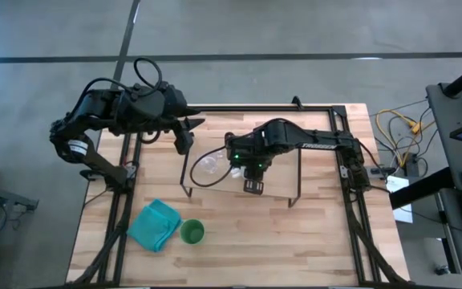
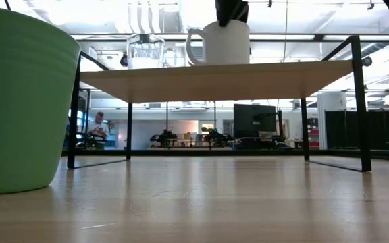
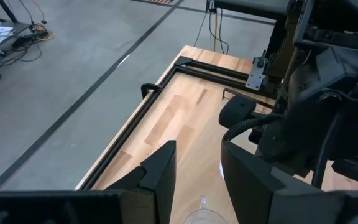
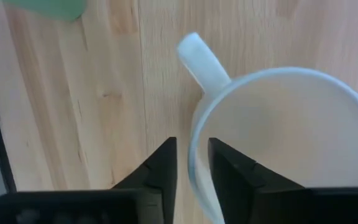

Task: Stack small to large cups/mugs on shelf
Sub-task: Put the white cup on the shelf, then move the green cup to the bottom middle of the table

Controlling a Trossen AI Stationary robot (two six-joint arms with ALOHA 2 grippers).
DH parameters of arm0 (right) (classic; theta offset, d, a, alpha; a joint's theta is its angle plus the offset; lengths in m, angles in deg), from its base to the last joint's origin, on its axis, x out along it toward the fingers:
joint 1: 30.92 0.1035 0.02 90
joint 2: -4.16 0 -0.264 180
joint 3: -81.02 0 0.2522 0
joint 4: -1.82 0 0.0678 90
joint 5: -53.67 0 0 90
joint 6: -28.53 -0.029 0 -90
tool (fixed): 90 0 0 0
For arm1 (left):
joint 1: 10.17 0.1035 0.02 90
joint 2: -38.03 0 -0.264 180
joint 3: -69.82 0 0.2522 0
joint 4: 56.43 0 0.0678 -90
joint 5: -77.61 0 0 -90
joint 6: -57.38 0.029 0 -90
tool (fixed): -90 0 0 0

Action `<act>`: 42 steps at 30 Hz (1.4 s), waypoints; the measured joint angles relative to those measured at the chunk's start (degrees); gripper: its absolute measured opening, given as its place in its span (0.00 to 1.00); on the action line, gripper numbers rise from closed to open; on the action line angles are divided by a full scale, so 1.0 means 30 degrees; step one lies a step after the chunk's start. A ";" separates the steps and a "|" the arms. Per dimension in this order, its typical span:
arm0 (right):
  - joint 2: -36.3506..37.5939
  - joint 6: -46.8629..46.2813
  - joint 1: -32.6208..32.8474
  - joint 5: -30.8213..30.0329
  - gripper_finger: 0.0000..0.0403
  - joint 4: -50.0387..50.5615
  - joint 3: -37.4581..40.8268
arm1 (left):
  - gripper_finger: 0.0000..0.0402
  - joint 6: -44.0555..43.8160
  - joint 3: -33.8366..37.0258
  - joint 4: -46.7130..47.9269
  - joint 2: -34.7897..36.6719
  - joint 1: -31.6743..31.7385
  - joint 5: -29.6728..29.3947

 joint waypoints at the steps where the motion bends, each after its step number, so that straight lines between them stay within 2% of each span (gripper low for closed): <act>1: 0.0000 0.0000 0.0000 -0.0030 0.23 -0.0088 0.0000 | 0.28 0.0005 0.0000 0.0000 0.0000 0.0003 0.0003; 6: 0.0000 0.0001 0.0015 -0.0301 0.26 -0.0500 -0.0423 | 0.28 0.0015 0.0000 0.0000 0.0000 0.0005 0.0000; 12: 0.0116 -0.0284 0.0015 -0.0501 0.25 -0.0728 -0.1545 | 0.28 0.0029 0.0000 0.0007 0.0000 0.0007 0.0000; 20: 0.1784 -0.1924 0.0084 -0.0343 0.23 -0.0635 -0.1515 | 0.28 0.0029 0.0007 0.0166 0.0000 0.0007 0.0020; 25: 0.3658 -0.3270 0.0520 -0.0276 0.21 -0.0216 -0.1537 | 0.28 -0.0285 0.0022 0.1096 0.0000 -0.0033 0.1343; 33: 0.6769 -0.4214 0.2231 -0.0821 0.19 -0.0360 -0.1545 | 0.28 -0.3141 0.0281 0.3486 0.0000 -0.0756 0.3034; 42: 0.8173 -0.4204 0.3886 -0.1039 0.20 -0.0371 -0.1545 | 0.28 -0.6757 0.1667 0.4541 -0.0003 -0.2719 0.4654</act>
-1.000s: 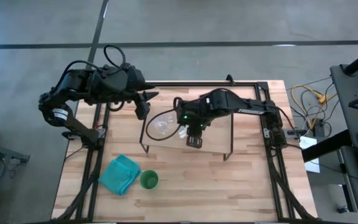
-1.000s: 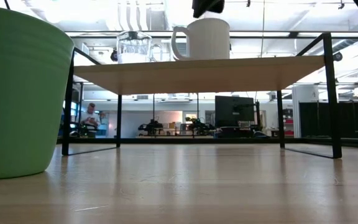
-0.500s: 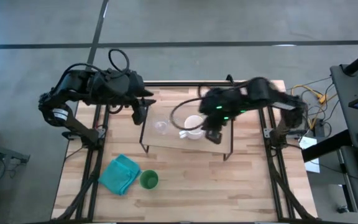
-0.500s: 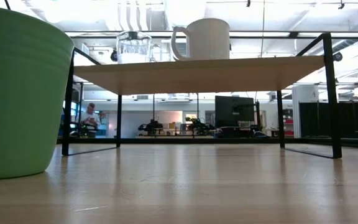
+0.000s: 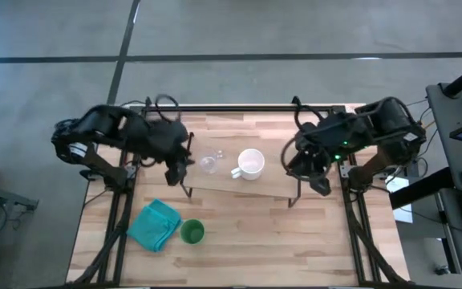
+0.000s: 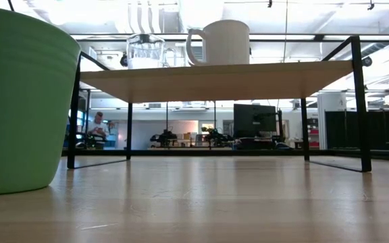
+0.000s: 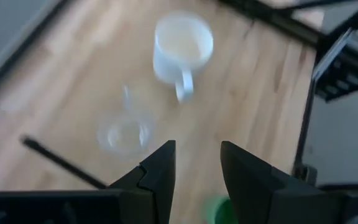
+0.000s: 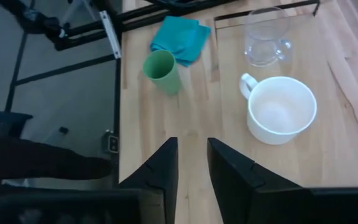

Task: Stack small to large cups/mugs on shelf
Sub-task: Move the green cup to the bottom middle of the table

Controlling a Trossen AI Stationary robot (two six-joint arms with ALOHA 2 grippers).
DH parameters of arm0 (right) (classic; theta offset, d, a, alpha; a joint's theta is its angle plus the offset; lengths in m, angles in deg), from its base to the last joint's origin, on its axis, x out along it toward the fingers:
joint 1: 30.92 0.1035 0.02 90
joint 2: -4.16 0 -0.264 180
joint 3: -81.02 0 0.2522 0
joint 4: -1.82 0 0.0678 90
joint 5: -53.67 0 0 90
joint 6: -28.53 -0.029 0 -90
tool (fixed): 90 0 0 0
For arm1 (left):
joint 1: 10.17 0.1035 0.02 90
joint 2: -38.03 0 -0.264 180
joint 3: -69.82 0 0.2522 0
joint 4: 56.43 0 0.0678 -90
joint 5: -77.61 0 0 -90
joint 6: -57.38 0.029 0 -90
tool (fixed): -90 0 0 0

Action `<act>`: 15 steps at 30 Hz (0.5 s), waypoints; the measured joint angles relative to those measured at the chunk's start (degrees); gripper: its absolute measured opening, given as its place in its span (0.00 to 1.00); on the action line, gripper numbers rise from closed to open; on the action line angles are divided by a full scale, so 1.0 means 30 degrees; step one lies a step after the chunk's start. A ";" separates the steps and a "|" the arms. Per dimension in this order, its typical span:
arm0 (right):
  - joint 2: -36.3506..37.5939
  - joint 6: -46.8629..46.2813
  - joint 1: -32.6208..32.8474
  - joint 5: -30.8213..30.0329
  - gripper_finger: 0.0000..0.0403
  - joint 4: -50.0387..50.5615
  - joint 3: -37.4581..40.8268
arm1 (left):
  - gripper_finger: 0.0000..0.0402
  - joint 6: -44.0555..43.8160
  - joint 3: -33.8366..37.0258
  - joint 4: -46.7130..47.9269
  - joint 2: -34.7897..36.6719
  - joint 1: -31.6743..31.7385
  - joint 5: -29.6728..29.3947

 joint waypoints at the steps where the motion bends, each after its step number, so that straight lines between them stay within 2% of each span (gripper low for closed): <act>1: 0.0041 0.0006 0.0092 0.0001 0.20 0.0000 0.0000 | 0.28 -0.0708 0.0278 0.0357 -0.0011 -0.0320 0.0079; 5: 0.0200 0.0045 0.0238 -0.0035 0.19 0.0033 0.0000 | 0.28 -0.4290 0.1995 0.0938 0.0047 -0.1915 0.0203; 8: 0.0242 0.0173 0.0238 -0.0037 0.20 0.0095 0.0000 | 0.28 -0.6997 0.3558 0.0933 -0.0021 -0.3057 0.1234; 15: 0.0099 0.0364 0.0238 -0.0030 0.19 0.0265 0.0022 | 0.28 -1.2641 0.7618 -0.0448 -0.0007 -0.5682 0.2239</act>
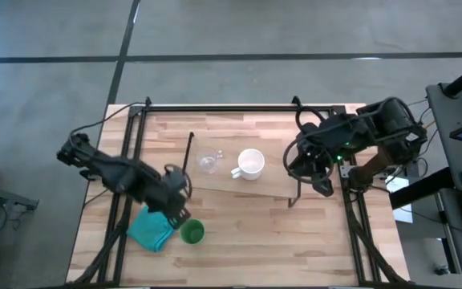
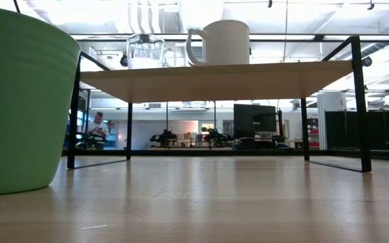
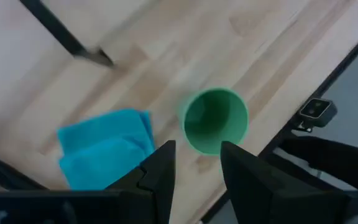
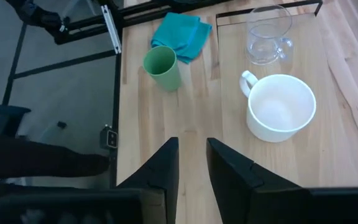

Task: Stack small to large cups/mugs on shelf
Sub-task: Move the green cup to the bottom middle of the table

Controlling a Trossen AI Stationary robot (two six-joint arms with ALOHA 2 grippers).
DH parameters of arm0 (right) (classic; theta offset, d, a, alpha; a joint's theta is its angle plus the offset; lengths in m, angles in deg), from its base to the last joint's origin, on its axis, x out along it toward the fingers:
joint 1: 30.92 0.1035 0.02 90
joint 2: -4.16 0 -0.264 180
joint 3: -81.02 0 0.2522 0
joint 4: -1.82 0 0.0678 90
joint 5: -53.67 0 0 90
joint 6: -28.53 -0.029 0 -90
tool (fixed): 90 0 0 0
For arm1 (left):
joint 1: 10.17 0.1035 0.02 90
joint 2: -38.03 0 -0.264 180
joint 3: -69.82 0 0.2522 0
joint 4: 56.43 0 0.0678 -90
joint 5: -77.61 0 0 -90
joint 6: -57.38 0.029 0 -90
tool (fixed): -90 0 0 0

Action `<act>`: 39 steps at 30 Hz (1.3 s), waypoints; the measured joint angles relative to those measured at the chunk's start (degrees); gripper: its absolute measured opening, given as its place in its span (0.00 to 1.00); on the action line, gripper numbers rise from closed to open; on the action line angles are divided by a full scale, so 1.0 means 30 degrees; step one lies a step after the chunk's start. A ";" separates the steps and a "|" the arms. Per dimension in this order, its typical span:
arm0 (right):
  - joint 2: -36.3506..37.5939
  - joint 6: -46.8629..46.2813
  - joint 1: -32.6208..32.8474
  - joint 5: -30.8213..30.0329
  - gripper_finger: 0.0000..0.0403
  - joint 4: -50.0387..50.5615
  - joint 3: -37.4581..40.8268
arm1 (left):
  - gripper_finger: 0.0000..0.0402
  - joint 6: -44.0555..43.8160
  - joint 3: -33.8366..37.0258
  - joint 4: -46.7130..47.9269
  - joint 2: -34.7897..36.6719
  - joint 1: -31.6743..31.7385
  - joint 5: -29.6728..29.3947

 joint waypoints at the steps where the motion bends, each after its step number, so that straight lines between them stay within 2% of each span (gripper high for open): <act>1: -0.0032 -0.0004 0.0000 -0.0004 0.19 -0.0006 0.0000 | 0.28 -0.0604 0.0621 -0.0774 0.0015 -0.0245 0.0071; 8: -0.0317 -0.0014 0.0000 0.0007 0.19 0.0198 0.0021 | 0.28 -0.2596 0.4522 -0.8301 -0.0057 -0.1210 0.0917; 10: -0.0352 -0.0015 0.0000 0.0015 0.20 0.0360 0.0015 | 0.28 -0.3209 0.5318 -0.9210 -0.0213 -0.1291 0.1002; 23: -0.0352 0.0003 0.0000 0.0055 0.20 0.0478 0.0015 | 0.16 -0.3616 0.6842 -0.8872 -0.0492 -0.1442 0.1474; 32: -0.0345 0.0058 0.0000 0.0058 0.19 0.0478 0.0015 | 0.15 -0.2603 0.7411 -0.6243 -0.0492 -0.1442 0.1632; 39: -0.0345 0.0051 0.0000 0.0058 0.20 0.0478 0.0015 | 0.15 -0.2081 0.8211 -0.7924 -0.0412 -0.1442 0.1747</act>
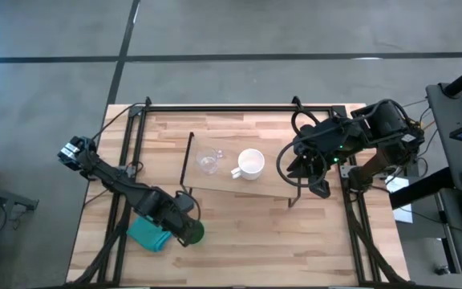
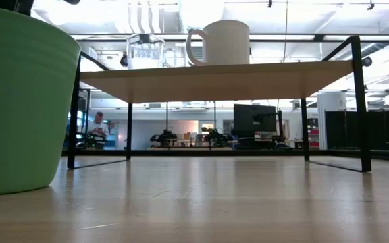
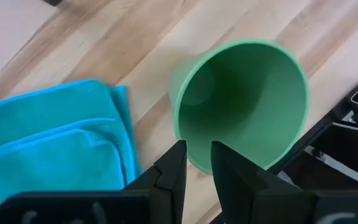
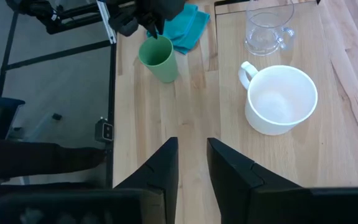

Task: Stack small to large cups/mugs on shelf
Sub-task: Move the green cup to the bottom middle of the table

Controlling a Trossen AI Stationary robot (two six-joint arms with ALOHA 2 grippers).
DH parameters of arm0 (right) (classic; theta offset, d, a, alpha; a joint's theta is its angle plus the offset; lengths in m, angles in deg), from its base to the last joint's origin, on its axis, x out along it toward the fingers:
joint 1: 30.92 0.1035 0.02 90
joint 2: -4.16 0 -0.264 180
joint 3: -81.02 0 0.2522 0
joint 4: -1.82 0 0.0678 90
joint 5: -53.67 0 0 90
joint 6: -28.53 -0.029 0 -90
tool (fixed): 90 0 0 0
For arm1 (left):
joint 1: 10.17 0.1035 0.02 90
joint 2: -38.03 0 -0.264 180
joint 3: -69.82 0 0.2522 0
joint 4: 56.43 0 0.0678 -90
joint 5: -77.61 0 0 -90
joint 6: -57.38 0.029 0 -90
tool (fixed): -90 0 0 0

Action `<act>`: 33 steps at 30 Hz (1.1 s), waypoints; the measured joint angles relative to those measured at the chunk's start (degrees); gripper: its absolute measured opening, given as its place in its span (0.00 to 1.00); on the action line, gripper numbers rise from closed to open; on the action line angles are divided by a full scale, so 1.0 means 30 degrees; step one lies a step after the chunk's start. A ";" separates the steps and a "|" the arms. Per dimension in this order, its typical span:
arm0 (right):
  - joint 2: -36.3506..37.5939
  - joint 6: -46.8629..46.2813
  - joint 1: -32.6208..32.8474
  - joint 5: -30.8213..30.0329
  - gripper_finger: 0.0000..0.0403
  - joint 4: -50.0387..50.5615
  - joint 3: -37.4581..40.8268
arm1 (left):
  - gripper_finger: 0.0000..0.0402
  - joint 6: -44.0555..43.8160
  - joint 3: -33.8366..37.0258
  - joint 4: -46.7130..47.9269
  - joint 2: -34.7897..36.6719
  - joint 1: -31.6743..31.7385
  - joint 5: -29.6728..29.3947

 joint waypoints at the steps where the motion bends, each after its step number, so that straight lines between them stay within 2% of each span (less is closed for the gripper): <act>1: 0.0000 -0.0007 0.0000 0.0000 0.20 0.0000 0.0000 | 0.15 0.0067 0.0005 -0.0005 -0.0027 0.0000 0.0000; 22: 0.0015 -0.0066 0.0000 0.0000 0.18 0.0000 0.0000 | 0.15 0.0475 0.0095 0.0599 -0.0095 0.0007 -0.0154; 29: 0.0015 -0.0066 -0.0015 0.0000 0.18 0.0000 0.0000 | 0.15 0.0452 0.1399 -0.2073 -0.0076 0.0036 -0.0219; 33: 0.0015 -0.0066 -0.0015 0.0000 0.18 0.0000 0.0000 | 0.15 0.0419 0.1839 -0.2234 -0.0240 0.0123 -0.0213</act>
